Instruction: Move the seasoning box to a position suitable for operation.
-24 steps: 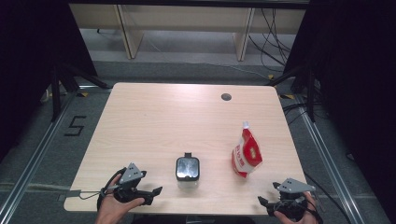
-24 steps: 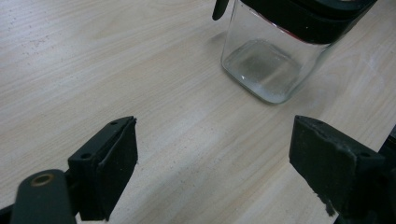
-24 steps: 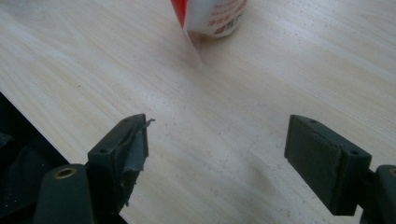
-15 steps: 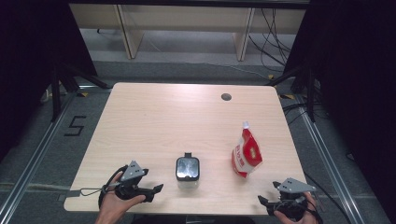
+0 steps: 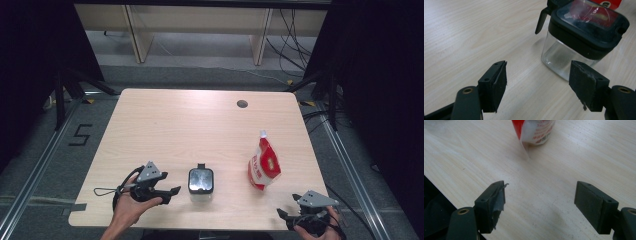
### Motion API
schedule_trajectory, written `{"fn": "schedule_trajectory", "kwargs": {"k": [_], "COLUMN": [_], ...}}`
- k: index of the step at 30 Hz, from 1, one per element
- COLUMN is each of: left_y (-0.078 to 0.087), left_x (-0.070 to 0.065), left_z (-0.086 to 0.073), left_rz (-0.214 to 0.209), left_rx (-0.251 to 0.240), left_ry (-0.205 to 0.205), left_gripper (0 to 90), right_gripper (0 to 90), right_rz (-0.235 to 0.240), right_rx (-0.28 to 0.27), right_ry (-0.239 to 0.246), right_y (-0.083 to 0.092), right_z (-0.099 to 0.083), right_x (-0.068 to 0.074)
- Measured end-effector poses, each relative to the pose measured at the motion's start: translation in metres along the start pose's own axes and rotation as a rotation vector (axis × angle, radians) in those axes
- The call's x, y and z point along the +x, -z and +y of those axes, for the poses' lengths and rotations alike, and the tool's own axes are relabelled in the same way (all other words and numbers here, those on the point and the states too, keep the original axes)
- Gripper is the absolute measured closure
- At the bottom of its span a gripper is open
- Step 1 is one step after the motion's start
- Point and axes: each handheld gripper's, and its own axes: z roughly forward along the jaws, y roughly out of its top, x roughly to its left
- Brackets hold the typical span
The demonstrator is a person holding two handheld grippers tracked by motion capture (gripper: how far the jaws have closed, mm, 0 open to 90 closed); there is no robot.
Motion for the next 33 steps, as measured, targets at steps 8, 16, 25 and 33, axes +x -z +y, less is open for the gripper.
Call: {"fn": "schedule_trajectory", "kwargs": {"k": [8, 16, 25, 33], "left_y": [-0.004, -0.015, -0.046, -0.064], "left_x": [-0.002, -0.014, -0.024, -0.026], "left_z": [0.030, 0.064, 0.089, 0.093], "left_rz": [-0.039, -0.048, -0.093, -0.097], "left_rx": [-0.034, -0.060, -0.029, 0.020], "left_ry": [-0.062, -0.147, -0.200, -0.218], "left_gripper": [39.9, 73.8, 89.1, 89.2], "right_gripper": [25.8, 27.4, 27.4, 27.4], "right_rz": [0.000, -0.002, 0.005, 0.018], "right_rx": [0.019, 0.000, 0.010, 0.006], "right_ry": [-0.008, 0.015, 0.008, -0.001], "right_y": [0.002, 0.000, 0.001, 0.001], "right_z": [0.001, 0.000, 0.001, 0.001], "right_x": [0.001, -0.001, 0.000, 0.000]}}
